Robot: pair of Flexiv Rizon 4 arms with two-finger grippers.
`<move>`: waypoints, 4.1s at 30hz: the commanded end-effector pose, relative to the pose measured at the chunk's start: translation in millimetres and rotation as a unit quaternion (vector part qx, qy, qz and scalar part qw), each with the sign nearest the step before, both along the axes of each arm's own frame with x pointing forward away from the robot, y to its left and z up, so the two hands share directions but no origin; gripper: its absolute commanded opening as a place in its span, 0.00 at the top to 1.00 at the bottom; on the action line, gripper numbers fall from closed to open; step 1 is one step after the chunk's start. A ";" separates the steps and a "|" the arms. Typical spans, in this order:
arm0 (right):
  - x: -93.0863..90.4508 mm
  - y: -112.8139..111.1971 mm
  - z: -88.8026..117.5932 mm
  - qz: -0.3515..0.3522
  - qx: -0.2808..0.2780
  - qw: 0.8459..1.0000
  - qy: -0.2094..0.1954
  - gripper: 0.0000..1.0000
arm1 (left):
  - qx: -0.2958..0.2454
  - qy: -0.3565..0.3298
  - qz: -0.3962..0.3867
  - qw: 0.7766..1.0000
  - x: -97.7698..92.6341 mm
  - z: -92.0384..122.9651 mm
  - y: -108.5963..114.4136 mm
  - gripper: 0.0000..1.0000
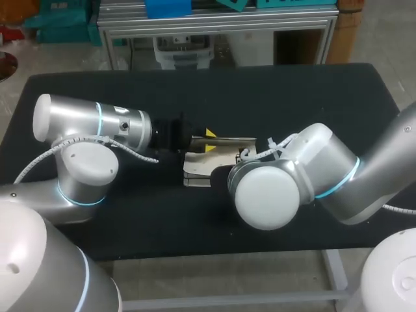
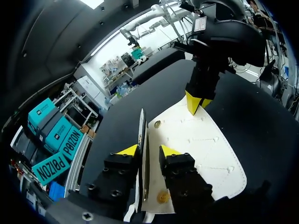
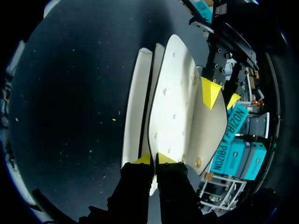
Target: Pick up the bag, open it, inspect its contents, close it, and place it on the opposite side
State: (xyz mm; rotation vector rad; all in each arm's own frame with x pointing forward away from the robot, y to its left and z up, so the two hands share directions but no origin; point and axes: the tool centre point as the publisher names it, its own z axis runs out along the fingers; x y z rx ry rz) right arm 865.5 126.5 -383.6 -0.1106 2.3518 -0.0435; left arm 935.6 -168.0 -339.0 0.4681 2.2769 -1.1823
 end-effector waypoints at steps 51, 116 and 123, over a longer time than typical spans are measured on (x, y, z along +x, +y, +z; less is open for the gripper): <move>-0.5 -1.2 -6.8 0.029 0.030 0.916 -0.398 1.00 | 0.039 0.007 -0.040 0.998 -20.1 -30.8 -0.3 1.00; -0.5 -1.2 -6.8 0.029 0.030 0.916 -0.398 1.00 | 0.031 0.005 -0.064 0.997 -37.6 -13.0 9.2 0.22; -0.5 -1.2 -6.8 0.029 0.030 0.916 -0.398 1.00 | 0.005 0.021 -0.061 0.998 -43.8 8.1 21.1 0.12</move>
